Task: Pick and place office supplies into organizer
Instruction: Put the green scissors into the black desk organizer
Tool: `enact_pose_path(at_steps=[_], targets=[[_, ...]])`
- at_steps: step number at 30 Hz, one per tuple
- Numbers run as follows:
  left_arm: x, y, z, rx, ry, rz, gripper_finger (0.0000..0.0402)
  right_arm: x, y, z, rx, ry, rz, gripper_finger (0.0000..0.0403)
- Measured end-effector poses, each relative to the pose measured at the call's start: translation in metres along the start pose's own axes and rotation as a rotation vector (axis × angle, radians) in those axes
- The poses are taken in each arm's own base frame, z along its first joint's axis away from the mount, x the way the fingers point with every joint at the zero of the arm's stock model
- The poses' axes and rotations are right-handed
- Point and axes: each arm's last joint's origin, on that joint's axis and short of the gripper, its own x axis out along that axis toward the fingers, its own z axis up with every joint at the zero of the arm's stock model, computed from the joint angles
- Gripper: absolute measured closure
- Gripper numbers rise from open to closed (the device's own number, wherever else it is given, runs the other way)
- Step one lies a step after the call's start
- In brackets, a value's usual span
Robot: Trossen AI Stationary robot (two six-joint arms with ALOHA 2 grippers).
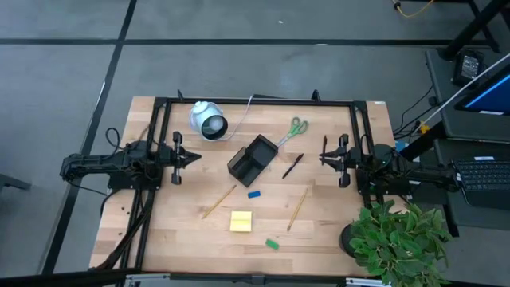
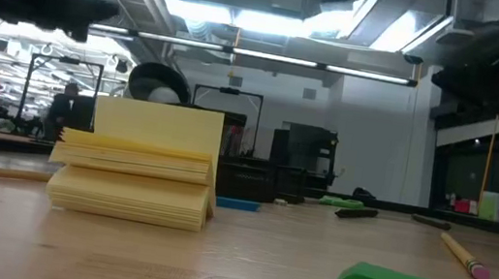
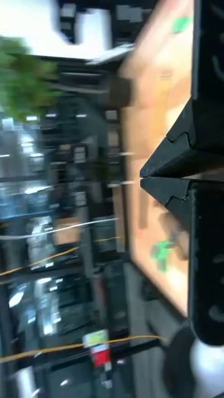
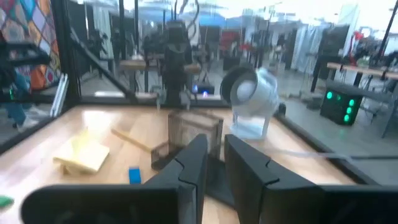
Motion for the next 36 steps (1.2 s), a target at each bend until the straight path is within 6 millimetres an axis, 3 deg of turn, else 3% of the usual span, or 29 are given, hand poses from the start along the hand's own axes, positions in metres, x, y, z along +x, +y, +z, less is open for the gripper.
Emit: enact_pose_path(at_steps=[5, 23, 28, 32, 36], targets=[[-0.001, 0.001, 0.012, -0.050, -0.120, 0.008, 0.0398, 0.000, 0.000, 0.007, -0.001, -0.070, -0.004, 0.0340], [-0.001, 0.001, 0.011, -0.196, -0.109, -0.001, 0.0398, 0.000, 0.000, 0.008, 0.077, -0.080, 0.000, 0.0340], [0.000, 0.001, 0.002, -0.093, -0.021, 0.020, 0.0398, 0.000, 0.000, 0.005, 0.090, -0.051, 0.013, 0.0340], [0.000, 0.005, 0.001, 0.049, 0.002, 0.174, 0.0398, 0.000, 0.001, 0.001, 0.136, -0.003, 0.039, 0.0341], [-0.001, 0.007, 0.001, 0.040, 0.007, 0.237, 0.0398, 0.000, 0.001, -0.002, 0.140, 0.025, 0.038, 0.0341]])
